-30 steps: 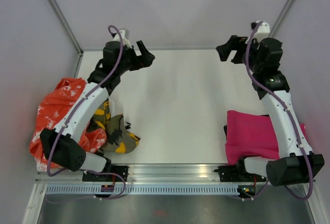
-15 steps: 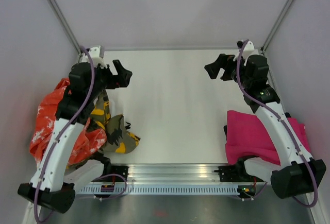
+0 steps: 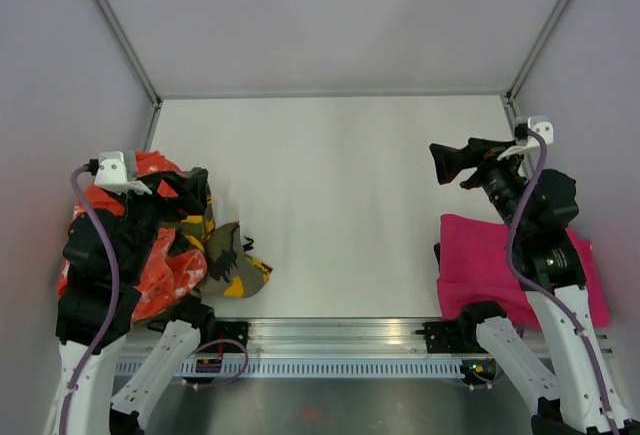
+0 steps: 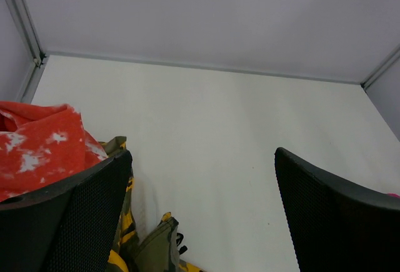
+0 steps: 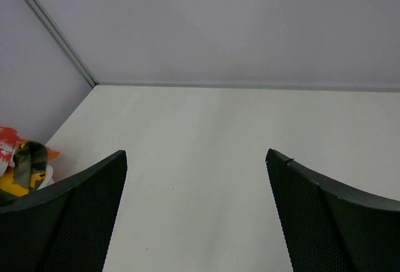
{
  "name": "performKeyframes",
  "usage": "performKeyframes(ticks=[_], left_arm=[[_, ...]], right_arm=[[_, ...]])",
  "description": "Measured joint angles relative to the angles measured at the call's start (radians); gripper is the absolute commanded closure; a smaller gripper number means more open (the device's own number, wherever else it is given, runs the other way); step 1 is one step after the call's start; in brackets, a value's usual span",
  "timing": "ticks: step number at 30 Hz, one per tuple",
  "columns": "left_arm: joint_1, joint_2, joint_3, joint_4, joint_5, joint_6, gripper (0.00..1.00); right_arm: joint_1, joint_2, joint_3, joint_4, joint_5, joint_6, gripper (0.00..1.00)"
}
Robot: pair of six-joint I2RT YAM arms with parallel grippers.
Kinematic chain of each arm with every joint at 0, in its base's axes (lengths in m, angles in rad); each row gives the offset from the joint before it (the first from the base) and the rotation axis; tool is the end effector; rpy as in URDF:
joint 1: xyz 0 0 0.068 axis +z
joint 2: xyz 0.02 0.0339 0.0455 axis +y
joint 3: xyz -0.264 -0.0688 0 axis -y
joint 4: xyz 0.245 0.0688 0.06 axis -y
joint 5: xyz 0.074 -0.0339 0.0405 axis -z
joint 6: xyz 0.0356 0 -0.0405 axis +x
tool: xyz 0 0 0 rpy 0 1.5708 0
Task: Fold and stack the trousers
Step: Neatly place the folded trousers to the corner
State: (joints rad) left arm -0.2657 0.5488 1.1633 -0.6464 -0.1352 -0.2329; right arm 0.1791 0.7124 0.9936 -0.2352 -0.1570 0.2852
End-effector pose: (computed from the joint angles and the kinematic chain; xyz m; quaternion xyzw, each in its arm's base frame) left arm 0.0684 -0.0136 0.4380 -0.0352 0.7173 -0.1242 0.6847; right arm 0.1446 0.0318 0.4167 -0.0201 0.6906 0.2186 0.6892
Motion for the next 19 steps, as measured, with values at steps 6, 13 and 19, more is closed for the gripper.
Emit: performKeyframes(ticks=[6, 13, 19], left_arm=[[0.0, -0.134, -0.058, -0.026, -0.018, 0.02, 0.0], [0.0, -0.307, -0.193, -0.05, -0.047, 0.025, 0.0], [0.0, -0.383, -0.247, -0.071, -0.047, 0.023, 0.0]], right_arm=[[0.0, -0.153, -0.135, -0.001, 0.008, 0.023, 0.02], [0.0, -0.275, -0.308, -0.028, 0.001, 0.056, 0.02], [0.0, -0.331, -0.341, -0.026, 0.001, 0.076, 0.02]])
